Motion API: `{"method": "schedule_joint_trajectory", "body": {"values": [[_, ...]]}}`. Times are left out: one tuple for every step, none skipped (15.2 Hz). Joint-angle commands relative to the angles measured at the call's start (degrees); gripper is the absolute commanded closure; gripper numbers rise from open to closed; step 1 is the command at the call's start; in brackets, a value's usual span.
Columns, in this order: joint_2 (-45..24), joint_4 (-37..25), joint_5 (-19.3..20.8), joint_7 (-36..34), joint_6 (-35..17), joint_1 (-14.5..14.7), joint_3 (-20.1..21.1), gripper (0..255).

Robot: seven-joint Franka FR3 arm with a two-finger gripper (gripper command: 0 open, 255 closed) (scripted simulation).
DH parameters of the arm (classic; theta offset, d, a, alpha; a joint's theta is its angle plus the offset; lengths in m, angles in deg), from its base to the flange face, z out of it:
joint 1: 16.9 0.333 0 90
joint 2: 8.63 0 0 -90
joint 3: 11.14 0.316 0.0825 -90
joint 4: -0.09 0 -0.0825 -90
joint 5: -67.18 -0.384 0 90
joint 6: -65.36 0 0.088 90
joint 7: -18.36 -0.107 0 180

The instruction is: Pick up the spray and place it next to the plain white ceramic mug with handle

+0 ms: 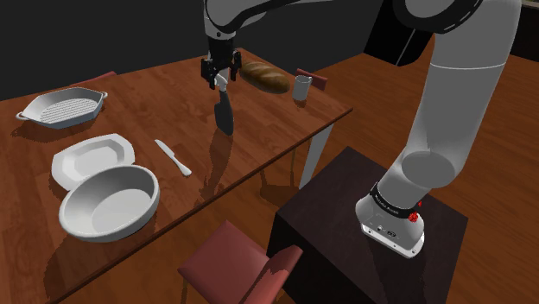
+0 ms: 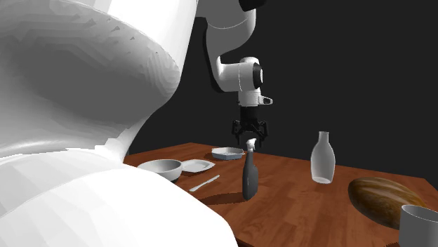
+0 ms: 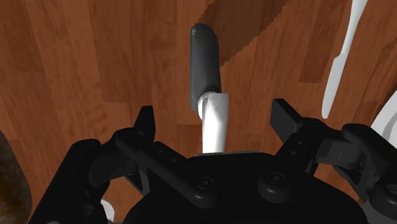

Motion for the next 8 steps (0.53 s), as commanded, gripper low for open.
{"method": "schedule_joint_trajectory", "body": {"values": [[0.0, 0.0, 0.0, 0.0, 0.0, 0.0, 0.0, 0], [0.0, 0.0, 0.0, 0.0, 0.0, 0.0, 0.0, 255], [0.0, 0.0, 0.0, 0.0, 0.0, 0.0, 0.0, 255], [0.0, 0.0, 0.0, 0.0, 0.0, 0.0, 0.0, 255], [0.0, 0.0, 0.0, 0.0, 0.0, 0.0, 0.0, 255], [0.0, 0.0, 0.0, 0.0, 0.0, 0.0, 0.0, 255], [0.0, 0.0, 0.0, -0.01, 0.0, 0.0, 0.0, 255], [-0.01, 0.0, 0.0, -0.01, 0.0, 0.01, 0.0, 255]]}}
